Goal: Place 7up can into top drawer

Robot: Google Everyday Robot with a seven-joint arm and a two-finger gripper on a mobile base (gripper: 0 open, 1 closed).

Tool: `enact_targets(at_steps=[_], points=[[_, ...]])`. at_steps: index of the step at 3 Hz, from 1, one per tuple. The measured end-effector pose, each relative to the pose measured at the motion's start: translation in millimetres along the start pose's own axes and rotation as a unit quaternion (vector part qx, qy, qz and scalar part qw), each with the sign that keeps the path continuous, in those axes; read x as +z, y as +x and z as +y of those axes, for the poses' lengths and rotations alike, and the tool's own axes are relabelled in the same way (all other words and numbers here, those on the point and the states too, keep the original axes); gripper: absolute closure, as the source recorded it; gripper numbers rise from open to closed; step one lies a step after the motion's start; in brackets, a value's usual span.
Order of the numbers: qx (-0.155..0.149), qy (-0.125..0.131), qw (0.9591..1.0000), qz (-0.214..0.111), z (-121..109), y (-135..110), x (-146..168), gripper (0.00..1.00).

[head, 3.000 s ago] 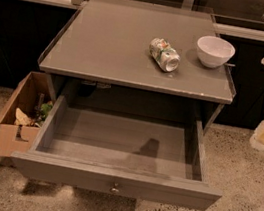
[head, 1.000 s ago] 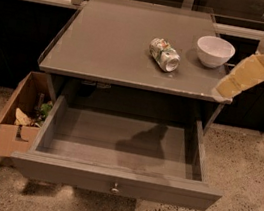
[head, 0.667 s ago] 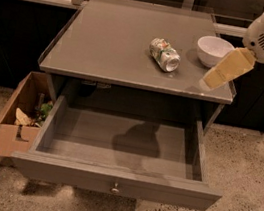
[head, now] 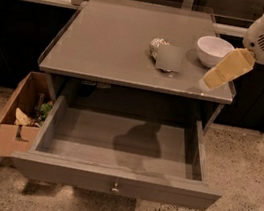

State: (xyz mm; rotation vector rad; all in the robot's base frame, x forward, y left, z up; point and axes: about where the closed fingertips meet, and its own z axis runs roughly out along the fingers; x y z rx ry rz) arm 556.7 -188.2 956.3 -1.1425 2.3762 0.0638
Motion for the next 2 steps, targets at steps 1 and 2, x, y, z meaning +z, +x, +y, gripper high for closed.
enact_targets(at_steps=[1, 2], points=[[0.006, -0.019, 0.9998, -0.005, -0.5, -12.7, 20.3, 0.00], [-0.003, -0.036, 0.9993, -0.012, -3.6, -42.7, 47.8, 0.00]])
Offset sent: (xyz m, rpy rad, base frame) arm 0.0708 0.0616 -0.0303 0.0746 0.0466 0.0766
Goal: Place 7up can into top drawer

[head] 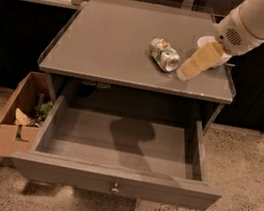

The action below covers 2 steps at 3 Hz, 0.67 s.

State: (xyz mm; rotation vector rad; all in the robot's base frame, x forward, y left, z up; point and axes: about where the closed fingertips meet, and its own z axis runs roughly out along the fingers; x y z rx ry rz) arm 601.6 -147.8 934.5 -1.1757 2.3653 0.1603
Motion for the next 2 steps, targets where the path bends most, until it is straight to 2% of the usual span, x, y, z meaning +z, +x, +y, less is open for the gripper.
enact_targets(at_steps=[1, 2], points=[[-0.009, -0.001, 0.9999, -0.005, -3.4, -21.3, 14.7, 0.00], [-0.003, 0.042, 0.9991, -0.008, -31.1, -66.6, 46.5, 0.00]])
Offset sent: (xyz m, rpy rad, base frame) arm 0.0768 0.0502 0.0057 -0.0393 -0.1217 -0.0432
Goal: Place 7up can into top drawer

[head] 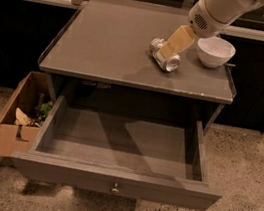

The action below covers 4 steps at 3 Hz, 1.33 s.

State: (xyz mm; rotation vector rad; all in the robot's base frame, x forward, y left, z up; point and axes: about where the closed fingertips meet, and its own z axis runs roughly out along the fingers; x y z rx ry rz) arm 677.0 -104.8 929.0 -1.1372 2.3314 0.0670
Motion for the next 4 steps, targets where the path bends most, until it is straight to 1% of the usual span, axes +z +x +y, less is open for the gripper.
enact_targets(at_steps=[1, 2, 3, 4], points=[[0.000, 0.000, 1.0000, 0.000, -0.4, -1.0, 0.6, 0.00], [0.013, 0.002, 0.9999, -0.001, -5.0, -0.9, 5.2, 0.00], [0.039, 0.010, 0.9992, 0.000, -20.3, -7.9, 23.7, 0.00], [0.060, 0.017, 0.9981, -0.003, -30.5, -16.3, 37.8, 0.00]])
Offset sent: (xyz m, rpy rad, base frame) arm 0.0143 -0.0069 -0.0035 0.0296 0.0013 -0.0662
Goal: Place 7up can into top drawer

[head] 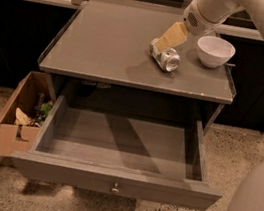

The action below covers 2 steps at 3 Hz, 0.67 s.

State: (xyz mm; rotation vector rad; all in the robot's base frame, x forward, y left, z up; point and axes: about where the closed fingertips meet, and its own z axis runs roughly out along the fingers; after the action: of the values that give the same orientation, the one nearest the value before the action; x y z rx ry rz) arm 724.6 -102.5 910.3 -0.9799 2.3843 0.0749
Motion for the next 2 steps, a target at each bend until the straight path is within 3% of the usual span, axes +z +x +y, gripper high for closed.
enact_targets(at_steps=[2], points=[[0.028, -0.012, 0.9993, 0.021, -8.0, -13.1, 39.4, 0.00]])
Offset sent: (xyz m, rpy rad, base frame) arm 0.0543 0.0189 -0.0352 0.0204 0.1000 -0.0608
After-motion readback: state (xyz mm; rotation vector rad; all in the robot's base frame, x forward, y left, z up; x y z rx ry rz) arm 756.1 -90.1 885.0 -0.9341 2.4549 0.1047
